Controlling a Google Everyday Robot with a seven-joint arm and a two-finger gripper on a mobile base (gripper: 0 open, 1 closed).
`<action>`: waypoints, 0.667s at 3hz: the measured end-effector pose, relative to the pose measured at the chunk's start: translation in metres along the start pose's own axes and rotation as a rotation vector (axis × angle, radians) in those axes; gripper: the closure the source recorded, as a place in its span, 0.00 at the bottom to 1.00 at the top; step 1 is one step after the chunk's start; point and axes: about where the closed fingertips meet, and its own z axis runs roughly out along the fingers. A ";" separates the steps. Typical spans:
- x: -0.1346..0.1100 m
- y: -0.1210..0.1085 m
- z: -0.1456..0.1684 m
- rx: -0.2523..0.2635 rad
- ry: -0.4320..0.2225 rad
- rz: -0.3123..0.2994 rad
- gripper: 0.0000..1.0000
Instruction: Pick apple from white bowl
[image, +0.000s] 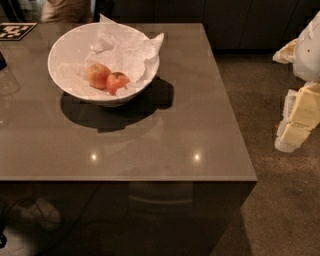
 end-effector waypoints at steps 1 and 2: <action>-0.017 -0.007 -0.009 0.012 0.004 0.000 0.00; -0.101 -0.044 -0.036 0.035 -0.005 -0.052 0.00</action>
Offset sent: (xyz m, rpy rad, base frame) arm 0.0422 0.0850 0.0711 -0.0242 0.0383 0.0560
